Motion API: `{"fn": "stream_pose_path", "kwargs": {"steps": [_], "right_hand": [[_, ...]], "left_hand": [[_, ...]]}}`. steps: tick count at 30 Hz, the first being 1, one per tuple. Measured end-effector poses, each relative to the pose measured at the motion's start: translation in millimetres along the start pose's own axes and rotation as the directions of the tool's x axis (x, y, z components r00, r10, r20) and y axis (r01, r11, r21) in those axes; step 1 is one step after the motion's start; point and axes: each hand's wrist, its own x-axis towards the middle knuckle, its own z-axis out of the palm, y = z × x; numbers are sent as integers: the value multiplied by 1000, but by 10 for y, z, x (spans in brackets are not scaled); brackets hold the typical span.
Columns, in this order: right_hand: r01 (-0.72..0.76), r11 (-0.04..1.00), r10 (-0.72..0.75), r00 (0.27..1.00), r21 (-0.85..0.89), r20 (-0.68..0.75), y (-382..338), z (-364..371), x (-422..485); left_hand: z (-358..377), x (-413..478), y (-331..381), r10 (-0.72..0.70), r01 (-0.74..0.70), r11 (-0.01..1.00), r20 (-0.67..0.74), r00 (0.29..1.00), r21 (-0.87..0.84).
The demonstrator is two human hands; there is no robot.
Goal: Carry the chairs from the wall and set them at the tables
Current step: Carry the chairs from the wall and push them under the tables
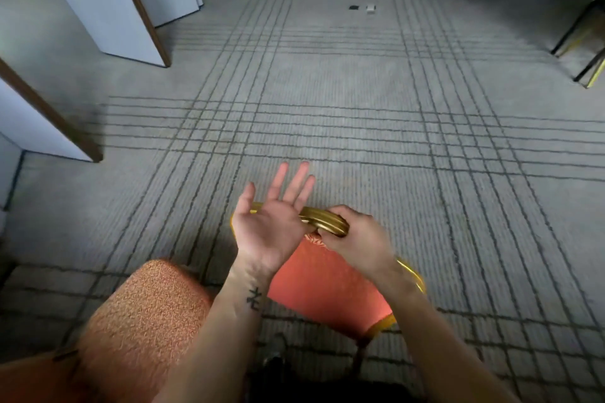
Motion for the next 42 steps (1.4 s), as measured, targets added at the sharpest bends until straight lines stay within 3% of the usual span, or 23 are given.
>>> {"fn": "stream_pose_path", "kwargs": {"steps": [3, 5, 10, 12, 13, 15, 16, 17, 19, 22, 29, 36, 42], "right_hand": [[-55, 986, 45, 997, -158, -67, -48, 3, 139], [-87, 965, 67, 994, -248, -90, -93, 16, 219], [-174, 942, 125, 976, -286, -180, -100, -2, 338], [-238, 931, 187, 962, -278, -199, -83, -24, 356], [-270, 923, 216, 953, -273, -211, -81, -31, 363], [-314, 912, 255, 938, -264, -234, -97, -39, 373], [-322, 910, 261, 935, -262, -242, -109, -25, 377], [-326, 907, 260, 931, -267, -254, -110, -12, 376], [-337, 894, 256, 925, -295, -280, -93, 16, 361], [-354, 874, 258, 918, -332, -300, -84, 45, 313], [-337, 894, 216, 901, -295, -375, -43, 114, 217], [-324, 892, 155, 875, -317, -459, -7, 279, 166], [-424, 827, 228, 854, -369, -468, -21, 283, 236]], "left_hand": [[20, 176, 154, -152, 156, 972, -33, 988, 176], [-8, 304, 240, -177, 194, 914, -80, 981, 355], [106, 634, 308, -201, 215, 648, -108, 974, 730], [168, 711, 297, -122, 101, 389, -57, 991, 916], [167, 735, 286, -39, -2, 177, 9, 999, 984], [92, 754, 253, 127, -168, -305, 215, 968, 937], [56, 736, 231, 167, -222, -461, 330, 929, 859], [12, 724, 203, 155, -293, -533, 432, 888, 794], [-112, 704, 145, 22, -437, -573, 545, 838, 694], [-279, 665, 136, -173, -506, -614, 522, 835, 606], [-239, 662, 211, -274, -522, -672, 479, 834, 525], [-263, 757, 246, -216, -415, -787, 426, 879, 457], [-403, 962, 171, -170, -417, -803, 507, 845, 426]]}}
